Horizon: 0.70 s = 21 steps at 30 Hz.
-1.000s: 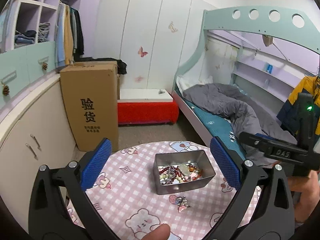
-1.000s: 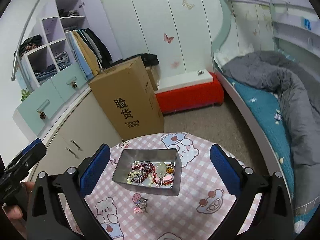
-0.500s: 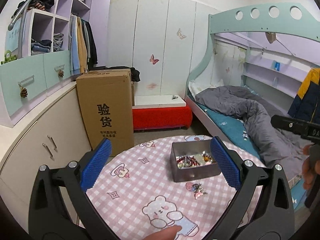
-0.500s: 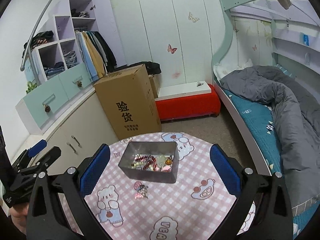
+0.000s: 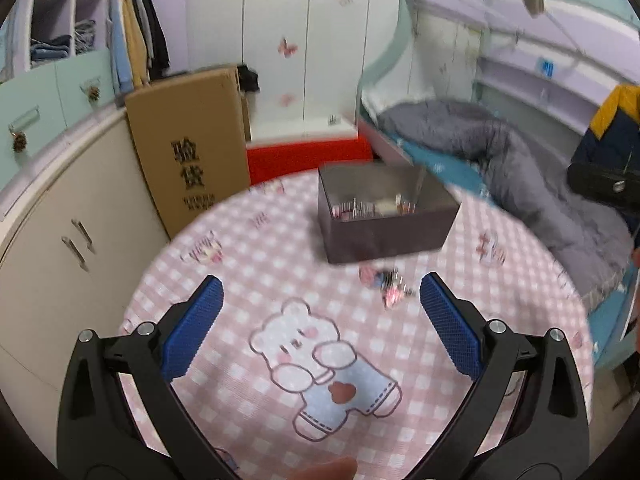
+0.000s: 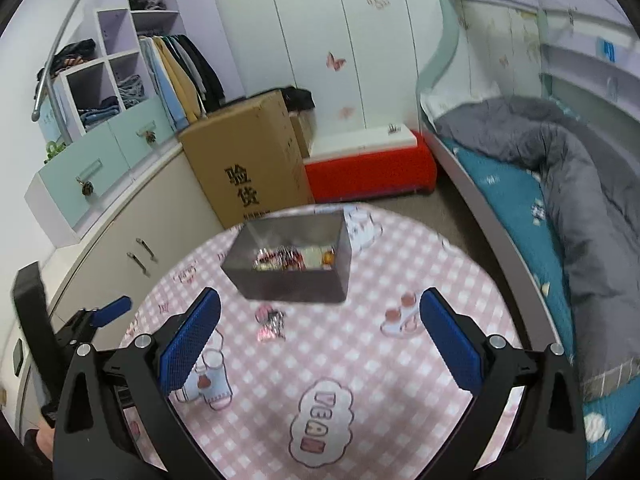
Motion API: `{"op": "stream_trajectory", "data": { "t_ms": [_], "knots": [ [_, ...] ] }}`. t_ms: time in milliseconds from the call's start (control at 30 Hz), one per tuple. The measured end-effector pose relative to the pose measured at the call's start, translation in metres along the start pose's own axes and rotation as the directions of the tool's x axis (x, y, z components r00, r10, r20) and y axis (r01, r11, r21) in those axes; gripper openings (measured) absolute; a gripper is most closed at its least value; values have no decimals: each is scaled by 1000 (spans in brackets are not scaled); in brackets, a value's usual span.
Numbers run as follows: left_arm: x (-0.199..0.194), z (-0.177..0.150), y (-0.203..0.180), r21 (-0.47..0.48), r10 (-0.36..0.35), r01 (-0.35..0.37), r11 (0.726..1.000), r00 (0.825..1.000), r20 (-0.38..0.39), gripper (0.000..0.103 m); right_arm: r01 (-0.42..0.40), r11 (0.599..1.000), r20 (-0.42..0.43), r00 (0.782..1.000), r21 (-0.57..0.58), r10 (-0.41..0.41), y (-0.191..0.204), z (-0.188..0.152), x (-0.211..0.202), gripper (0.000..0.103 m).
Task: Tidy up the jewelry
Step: 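Open both grippers over the box and move back to the pink charms, then grasp a pink charm with the left gripper while the right gripper grasps a pearl keychain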
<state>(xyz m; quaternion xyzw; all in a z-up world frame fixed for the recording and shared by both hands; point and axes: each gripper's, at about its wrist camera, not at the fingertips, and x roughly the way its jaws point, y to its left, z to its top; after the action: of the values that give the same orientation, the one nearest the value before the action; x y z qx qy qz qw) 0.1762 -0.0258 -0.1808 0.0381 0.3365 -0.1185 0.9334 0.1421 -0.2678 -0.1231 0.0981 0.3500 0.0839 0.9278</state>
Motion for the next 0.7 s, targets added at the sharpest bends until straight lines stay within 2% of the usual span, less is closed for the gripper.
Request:
{"op": "stream_trajectory", "data": {
  "t_ms": [400, 567, 600, 700],
  "knots": [
    [81, -12, -31, 88, 11, 4, 996, 985, -171, 97, 15, 999, -76, 997, 45, -12, -17, -28, 18, 96],
    [106, -10, -32, 76, 16, 0, 997, 976, -216, 96, 14, 999, -89, 996, 51, -9, -21, -29, 23, 96],
    [108, -10, -31, 72, 16, 0, 997, 975, -220, 96, 13, 999, -91, 996, 52, -8, -22, -30, 24, 96],
    [110, -11, -26, 40, -9, 18, 999, 973, -232, 84, 12, 999, -96, 995, 50, -7, -23, -31, 25, 96]
  ]
}}
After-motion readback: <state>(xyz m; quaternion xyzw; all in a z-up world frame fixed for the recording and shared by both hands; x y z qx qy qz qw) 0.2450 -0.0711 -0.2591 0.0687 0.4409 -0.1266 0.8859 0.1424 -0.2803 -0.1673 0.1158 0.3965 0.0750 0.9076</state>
